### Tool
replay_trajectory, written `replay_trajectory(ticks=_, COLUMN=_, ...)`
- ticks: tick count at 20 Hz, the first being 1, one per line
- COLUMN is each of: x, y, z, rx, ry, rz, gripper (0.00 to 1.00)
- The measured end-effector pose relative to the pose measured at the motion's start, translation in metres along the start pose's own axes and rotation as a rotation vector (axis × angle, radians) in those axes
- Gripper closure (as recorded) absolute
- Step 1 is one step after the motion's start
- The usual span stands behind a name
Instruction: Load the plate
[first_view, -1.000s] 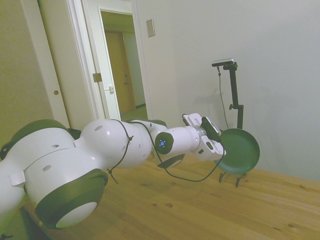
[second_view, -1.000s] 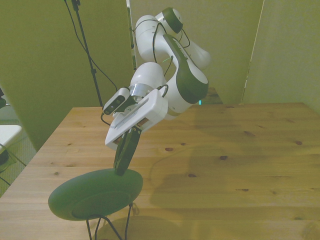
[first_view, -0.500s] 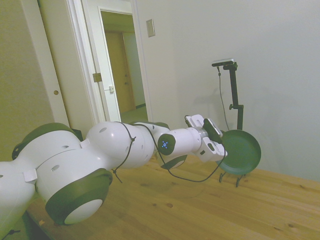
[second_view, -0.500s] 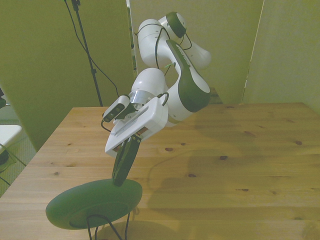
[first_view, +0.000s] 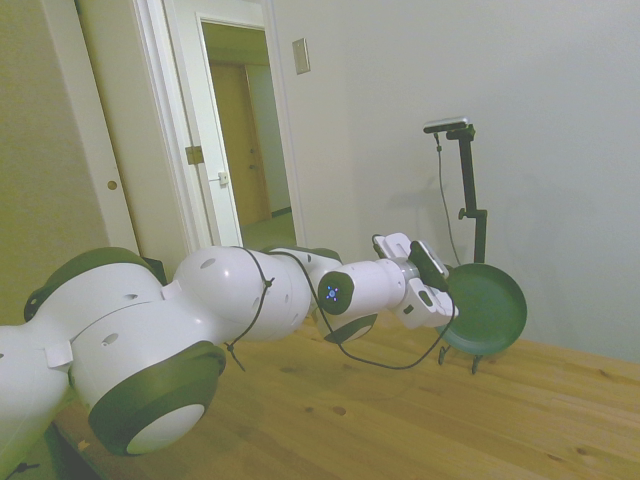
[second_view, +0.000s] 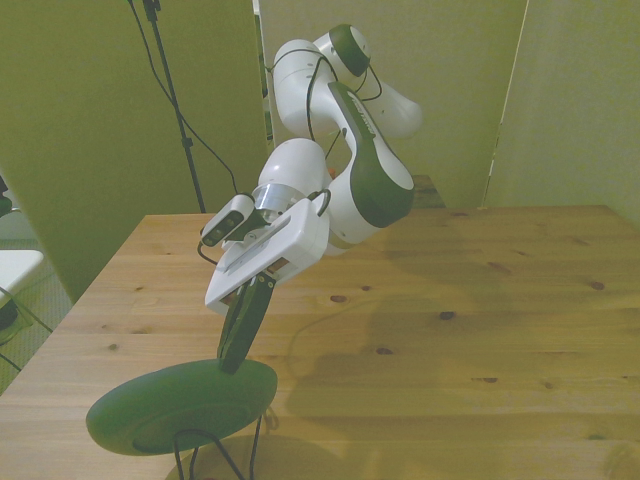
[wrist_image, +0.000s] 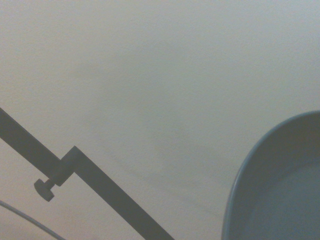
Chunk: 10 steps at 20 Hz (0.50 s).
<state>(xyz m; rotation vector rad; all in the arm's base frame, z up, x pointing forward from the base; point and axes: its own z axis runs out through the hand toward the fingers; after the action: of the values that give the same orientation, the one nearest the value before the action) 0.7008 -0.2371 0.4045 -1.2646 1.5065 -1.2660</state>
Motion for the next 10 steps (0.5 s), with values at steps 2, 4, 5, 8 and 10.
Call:
replay_trajectory(ticks=2, x=0.0007, y=0.0002, z=-0.0001, rx=0.0, ry=0.001, rz=0.0, gripper=0.0)
replay_trajectory(ticks=4, x=0.0008, y=0.0001, z=-0.0002, rx=0.0, ry=0.001, rz=0.0, gripper=0.0)
replay_trajectory(ticks=5, x=0.0008, y=0.0, z=-0.0003, rx=0.0, ry=0.001, rz=0.0, gripper=0.0)
replay_trajectory(ticks=8, x=0.0012, y=-0.0015, z=-0.0009, rx=0.002, ry=0.002, rz=-0.001, gripper=0.0)
replay_trajectory(ticks=10, x=0.0012, y=-0.0029, z=-0.0015, rx=0.004, ry=0.001, rz=0.001, gripper=0.0)
